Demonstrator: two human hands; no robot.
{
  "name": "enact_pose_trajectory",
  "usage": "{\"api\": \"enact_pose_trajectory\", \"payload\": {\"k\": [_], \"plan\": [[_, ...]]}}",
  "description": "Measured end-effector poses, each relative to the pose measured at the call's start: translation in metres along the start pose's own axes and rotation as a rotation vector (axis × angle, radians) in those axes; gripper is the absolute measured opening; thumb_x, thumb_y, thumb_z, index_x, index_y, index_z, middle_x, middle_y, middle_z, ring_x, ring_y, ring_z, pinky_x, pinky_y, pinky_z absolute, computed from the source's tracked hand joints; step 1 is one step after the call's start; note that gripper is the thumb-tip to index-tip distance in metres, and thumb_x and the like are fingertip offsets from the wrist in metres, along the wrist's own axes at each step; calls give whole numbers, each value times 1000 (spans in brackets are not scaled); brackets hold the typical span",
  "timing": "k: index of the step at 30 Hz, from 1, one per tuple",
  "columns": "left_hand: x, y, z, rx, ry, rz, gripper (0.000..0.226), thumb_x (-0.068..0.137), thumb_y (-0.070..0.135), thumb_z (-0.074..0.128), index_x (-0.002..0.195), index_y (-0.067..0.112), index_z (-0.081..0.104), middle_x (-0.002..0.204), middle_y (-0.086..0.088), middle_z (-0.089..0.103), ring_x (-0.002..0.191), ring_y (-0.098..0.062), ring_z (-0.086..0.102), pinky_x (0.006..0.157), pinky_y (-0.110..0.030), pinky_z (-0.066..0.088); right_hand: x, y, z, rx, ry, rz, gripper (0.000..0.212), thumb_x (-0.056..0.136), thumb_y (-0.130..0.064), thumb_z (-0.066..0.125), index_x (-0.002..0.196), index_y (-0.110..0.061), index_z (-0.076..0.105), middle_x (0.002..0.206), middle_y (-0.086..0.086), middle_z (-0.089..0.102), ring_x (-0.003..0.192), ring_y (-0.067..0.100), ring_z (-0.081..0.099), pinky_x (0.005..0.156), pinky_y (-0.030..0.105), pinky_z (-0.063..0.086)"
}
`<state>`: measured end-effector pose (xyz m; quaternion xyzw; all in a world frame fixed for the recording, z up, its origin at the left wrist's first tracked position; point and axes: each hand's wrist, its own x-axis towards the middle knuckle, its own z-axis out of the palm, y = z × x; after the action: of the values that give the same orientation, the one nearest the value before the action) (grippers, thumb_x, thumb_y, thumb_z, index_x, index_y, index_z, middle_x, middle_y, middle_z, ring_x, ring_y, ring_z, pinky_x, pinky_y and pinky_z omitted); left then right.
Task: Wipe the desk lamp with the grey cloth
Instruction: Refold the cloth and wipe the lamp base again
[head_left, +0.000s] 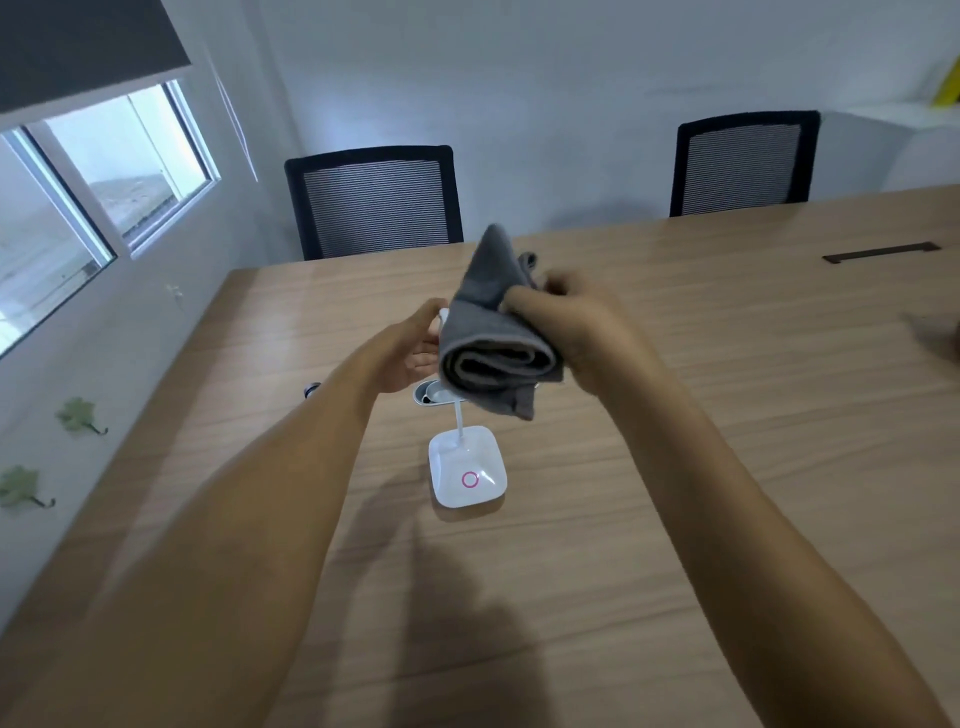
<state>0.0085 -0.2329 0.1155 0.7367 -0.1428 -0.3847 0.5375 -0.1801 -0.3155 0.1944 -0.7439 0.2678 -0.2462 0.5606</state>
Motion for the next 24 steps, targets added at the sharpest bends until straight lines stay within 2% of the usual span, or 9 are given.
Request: {"api": "enact_pose_trajectory", "payload": {"k": [2,3,6,10,13,16,19,22,24], "plan": [[-8,2,4,-15,7,-12,44,77,56,61,86,13,62,75,-5,70,77,-20,62,78,-31,53,-3,11,4,-169,-6,-6,31,74,-17,65,54,-19,42,54,-5,44,52,11,41,44,25,31],[-6,2,5,-22,20,-15,41,78,54,61,81,13,61,73,-3,66,78,-19,59,81,-27,51,-4,17,0,-236,21,-11,32,74,-18,65,54,-19,40,54,-6,43,53,11,41,45,26,31],[-3,-1,4,-20,52,-18,41,81,51,61,82,9,62,90,-6,64,96,-21,59,103,-31,46,-2,26,-20,-322,132,-16,33,76,-17,63,55,-20,38,56,-6,43,53,10,40,48,27,31],[-5,1,2,-26,43,-10,46,77,54,63,84,9,64,97,-9,65,97,-22,60,103,-32,47,1,17,-22,-44,246,-64,28,75,-15,62,56,-20,41,57,-5,45,57,14,44,52,25,36],[-4,1,1,1,-4,1,60,66,61,64,98,9,64,98,-8,71,92,-19,67,95,-31,48,1,14,-7,170,43,-43,26,72,-11,65,57,-17,44,59,1,44,60,17,44,55,28,35],[-6,1,3,-18,10,-4,43,76,55,61,80,12,61,67,1,68,64,-10,65,85,-24,50,6,32,-3,-39,-44,-29,24,71,-12,66,59,-17,45,57,-1,43,59,16,43,54,27,32],[-6,1,4,-19,65,-23,44,80,52,61,85,9,61,101,-8,65,101,-21,61,107,-32,44,13,44,-16,-217,117,-15,29,72,-15,65,55,-19,42,55,-4,43,56,15,42,51,27,31],[-6,2,4,-34,73,-25,47,79,54,61,88,8,62,108,-10,64,106,-24,60,109,-34,42,14,35,-23,133,163,32,31,73,-7,63,53,-18,42,52,-2,44,52,16,42,51,25,33],[-5,2,6,-34,68,-26,47,79,55,60,85,9,63,104,-10,64,100,-23,60,108,-33,43,13,29,-21,415,23,83,35,76,0,63,51,-16,45,44,-3,48,47,15,44,49,24,35]]}}
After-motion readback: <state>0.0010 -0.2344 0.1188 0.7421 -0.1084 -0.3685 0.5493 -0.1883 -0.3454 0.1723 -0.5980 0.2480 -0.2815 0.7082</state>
